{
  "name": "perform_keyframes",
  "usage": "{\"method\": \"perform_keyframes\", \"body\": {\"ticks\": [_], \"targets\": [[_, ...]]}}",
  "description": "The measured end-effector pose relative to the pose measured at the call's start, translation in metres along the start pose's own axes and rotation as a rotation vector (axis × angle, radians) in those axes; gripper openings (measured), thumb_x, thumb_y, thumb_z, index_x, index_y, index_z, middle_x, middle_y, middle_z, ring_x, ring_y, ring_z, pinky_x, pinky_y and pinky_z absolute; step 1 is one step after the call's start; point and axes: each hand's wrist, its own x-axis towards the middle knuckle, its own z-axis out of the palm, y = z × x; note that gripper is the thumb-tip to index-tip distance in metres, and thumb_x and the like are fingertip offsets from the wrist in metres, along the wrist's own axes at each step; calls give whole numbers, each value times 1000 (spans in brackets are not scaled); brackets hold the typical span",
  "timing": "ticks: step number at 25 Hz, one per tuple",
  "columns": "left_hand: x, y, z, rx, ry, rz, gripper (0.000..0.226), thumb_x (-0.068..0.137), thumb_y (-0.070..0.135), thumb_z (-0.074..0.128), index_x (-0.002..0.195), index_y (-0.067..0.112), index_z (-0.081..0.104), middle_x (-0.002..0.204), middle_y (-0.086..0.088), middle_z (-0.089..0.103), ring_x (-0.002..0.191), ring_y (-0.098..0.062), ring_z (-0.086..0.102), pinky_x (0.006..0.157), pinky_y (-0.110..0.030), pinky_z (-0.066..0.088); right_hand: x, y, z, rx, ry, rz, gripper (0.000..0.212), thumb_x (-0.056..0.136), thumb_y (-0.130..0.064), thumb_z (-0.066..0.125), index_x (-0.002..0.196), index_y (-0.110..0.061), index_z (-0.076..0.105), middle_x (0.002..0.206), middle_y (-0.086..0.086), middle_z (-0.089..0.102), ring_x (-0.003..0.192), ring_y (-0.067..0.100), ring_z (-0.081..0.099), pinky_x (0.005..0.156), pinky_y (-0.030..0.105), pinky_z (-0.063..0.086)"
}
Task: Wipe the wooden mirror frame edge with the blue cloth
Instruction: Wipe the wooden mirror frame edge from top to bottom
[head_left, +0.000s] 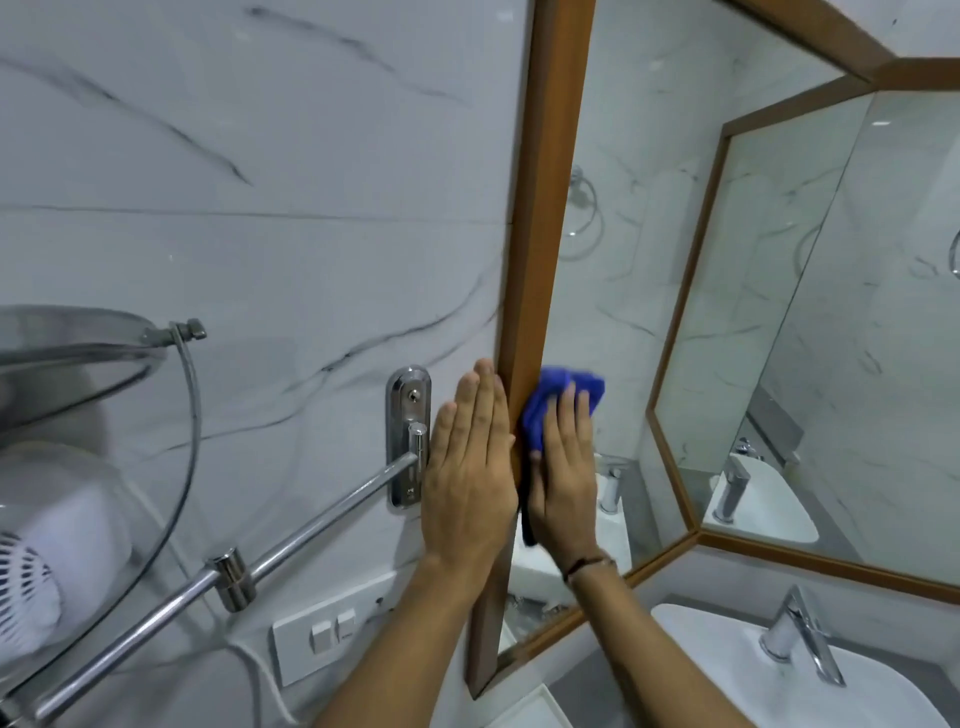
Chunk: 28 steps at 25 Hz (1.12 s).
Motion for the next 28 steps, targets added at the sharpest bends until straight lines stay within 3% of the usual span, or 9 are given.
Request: {"method": "perform_keyframes", "body": {"ticks": [4,6,8,12,14,17,23,27,28], "targets": [[-35,-4,19,12,10,-2,63,119,23,40,174,3,17,182,-13,16,172,-22,0,141,-41,1,-8,13,10,-2,26,14,60,120,-28,32,176,-21,12,186,5,7,173,34,9,140,50,12],[-57,-12,25,34,-5,38,69,116,20,50,174,1,19,183,-15,15,173,-24,2,141,-41,1,-80,6,13,0,-125,51,64,119,-31,33,176,-29,2,186,-5,0,173,23,4,137,58,22],[-77,-21,30,123,-30,115,75,110,19,61,173,-1,25,184,-18,14,173,-27,5,141,-42,0,-119,6,16,-16,-149,49,66,119,-33,33,175,-32,-1,186,-10,-3,173,19,2,131,65,31],[-81,-23,36,102,-17,122,63,118,24,44,173,-1,25,186,-16,5,173,-26,4,141,-42,0,-43,20,23,-2,-12,6,60,120,-29,32,176,-21,11,186,3,8,172,36,10,139,54,17],[-83,-21,40,131,-8,111,62,119,24,40,173,-1,23,186,-16,4,173,-26,4,141,-42,0,-45,23,23,-10,14,14,60,120,-29,31,176,-22,9,186,1,6,173,35,8,140,53,16],[-85,-22,40,132,-9,141,62,118,24,41,172,-3,26,186,-18,6,173,-28,6,141,-43,0,-95,2,21,19,-95,42,61,120,-35,26,176,-29,1,186,-11,-3,173,23,0,135,60,23],[-82,-21,38,92,-6,114,65,117,22,44,174,-1,22,186,-16,6,173,-26,6,141,-42,1,-35,12,16,19,-8,48,59,120,-32,30,176,-25,11,186,-2,4,173,34,7,141,48,14],[-81,-21,29,44,-19,111,63,119,23,41,174,0,21,186,-14,2,173,-25,3,141,-41,0,-84,-10,5,24,-128,104,61,117,-28,37,171,-12,13,184,-20,-9,170,28,6,131,65,29],[-82,-20,30,43,-17,107,66,117,21,45,174,1,20,186,-14,3,173,-25,3,141,-41,-1,-71,-8,4,36,-113,80,62,117,-26,37,173,-16,11,183,-20,-9,171,27,4,133,64,27]]}}
